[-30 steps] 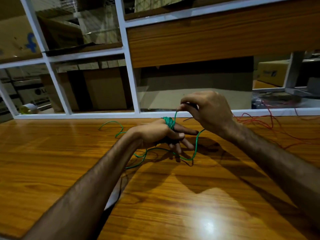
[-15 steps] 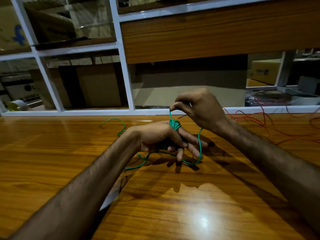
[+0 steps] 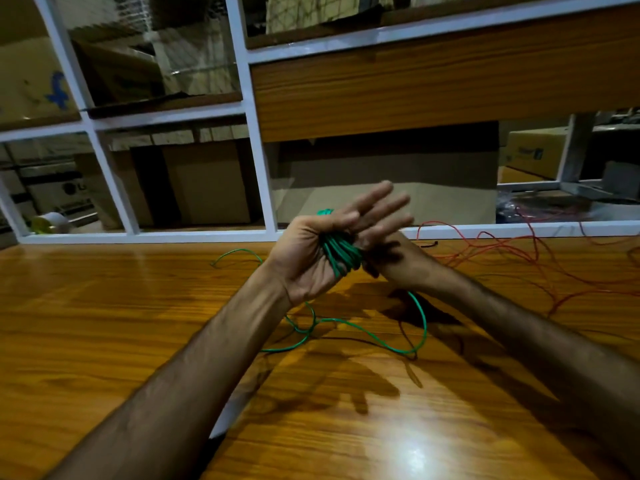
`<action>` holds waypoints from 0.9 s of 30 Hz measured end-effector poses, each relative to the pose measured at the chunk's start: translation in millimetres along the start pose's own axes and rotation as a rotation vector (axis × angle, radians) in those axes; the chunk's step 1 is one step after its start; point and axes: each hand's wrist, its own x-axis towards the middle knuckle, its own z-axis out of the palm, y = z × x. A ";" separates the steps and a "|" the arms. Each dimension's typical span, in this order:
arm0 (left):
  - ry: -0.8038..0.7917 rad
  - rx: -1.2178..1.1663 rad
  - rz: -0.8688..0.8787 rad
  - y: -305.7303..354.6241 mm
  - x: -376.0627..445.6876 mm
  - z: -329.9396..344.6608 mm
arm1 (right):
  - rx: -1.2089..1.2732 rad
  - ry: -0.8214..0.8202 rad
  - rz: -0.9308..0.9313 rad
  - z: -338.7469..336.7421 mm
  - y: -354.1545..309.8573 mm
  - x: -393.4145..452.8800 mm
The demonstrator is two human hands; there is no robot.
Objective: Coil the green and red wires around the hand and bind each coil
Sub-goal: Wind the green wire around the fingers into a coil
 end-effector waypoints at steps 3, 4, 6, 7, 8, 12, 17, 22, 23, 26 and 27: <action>0.247 -0.013 0.201 3.5 9.7 -2.7 | -0.055 -0.040 0.053 13.8 -12.1 3.2; 0.392 0.057 0.258 2.6 12.6 -7.6 | -0.076 -0.047 0.058 17.8 -15.2 4.2; 0.596 0.236 0.343 3.0 13.5 -15.0 | -0.153 -0.094 0.059 23.6 -22.6 4.8; 0.629 0.317 0.371 4.0 13.8 -19.2 | -0.206 -0.130 0.068 25.2 -24.9 5.3; 0.651 0.378 0.394 4.9 12.5 -21.0 | -0.246 -0.162 0.085 26.3 -26.9 5.8; 0.871 0.666 0.450 9.2 3.0 -31.9 | -0.224 -0.277 0.200 24.4 -39.8 2.9; 0.850 0.896 0.412 14.3 -5.2 -47.6 | -0.239 -0.341 0.081 19.7 -63.7 0.6; 0.865 0.922 0.309 8.3 -3.2 -52.3 | -0.160 -0.315 -0.001 14.3 -72.7 5.0; 0.852 0.915 0.289 8.7 -2.8 -52.0 | -0.148 -0.310 -0.015 13.8 -72.1 5.4; 0.796 0.831 0.273 13.4 -2.0 -50.1 | -0.151 -0.301 -0.048 9.8 -70.9 5.5; 0.757 0.805 0.239 14.3 -2.9 -48.9 | -0.158 -0.286 -0.056 7.8 -70.7 6.7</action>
